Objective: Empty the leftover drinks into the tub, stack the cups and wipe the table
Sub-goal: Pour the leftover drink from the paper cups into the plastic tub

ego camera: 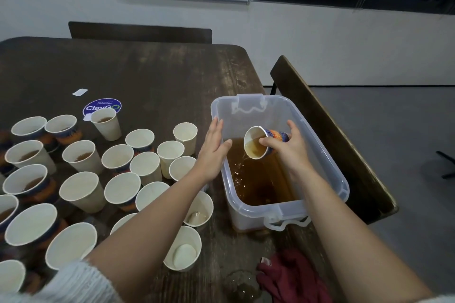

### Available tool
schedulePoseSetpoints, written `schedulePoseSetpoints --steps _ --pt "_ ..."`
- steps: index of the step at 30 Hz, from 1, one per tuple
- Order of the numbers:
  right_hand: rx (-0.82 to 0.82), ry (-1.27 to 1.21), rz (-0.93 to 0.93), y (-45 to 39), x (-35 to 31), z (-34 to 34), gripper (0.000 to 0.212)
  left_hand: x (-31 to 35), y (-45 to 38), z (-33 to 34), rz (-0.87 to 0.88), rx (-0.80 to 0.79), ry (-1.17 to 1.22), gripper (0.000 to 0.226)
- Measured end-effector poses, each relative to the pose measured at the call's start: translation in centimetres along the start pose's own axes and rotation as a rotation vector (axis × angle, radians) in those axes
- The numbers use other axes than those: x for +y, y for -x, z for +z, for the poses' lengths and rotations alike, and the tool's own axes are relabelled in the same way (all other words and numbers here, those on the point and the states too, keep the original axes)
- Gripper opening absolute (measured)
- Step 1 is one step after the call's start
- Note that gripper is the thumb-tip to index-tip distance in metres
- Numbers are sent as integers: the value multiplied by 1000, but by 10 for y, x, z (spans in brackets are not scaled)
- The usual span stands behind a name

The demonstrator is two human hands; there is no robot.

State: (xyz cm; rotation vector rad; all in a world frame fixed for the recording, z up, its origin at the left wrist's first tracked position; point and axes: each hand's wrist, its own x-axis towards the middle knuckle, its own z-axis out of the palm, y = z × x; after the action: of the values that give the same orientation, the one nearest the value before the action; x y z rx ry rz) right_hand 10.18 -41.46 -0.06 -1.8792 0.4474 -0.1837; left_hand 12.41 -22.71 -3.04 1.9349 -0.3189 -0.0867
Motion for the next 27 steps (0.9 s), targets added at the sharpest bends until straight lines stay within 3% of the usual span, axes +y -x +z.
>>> schedulePoseSetpoints --steps 27 --pt "96 96 -72 3 -2 0 94 -2 -1 0 9 0 -11 58"
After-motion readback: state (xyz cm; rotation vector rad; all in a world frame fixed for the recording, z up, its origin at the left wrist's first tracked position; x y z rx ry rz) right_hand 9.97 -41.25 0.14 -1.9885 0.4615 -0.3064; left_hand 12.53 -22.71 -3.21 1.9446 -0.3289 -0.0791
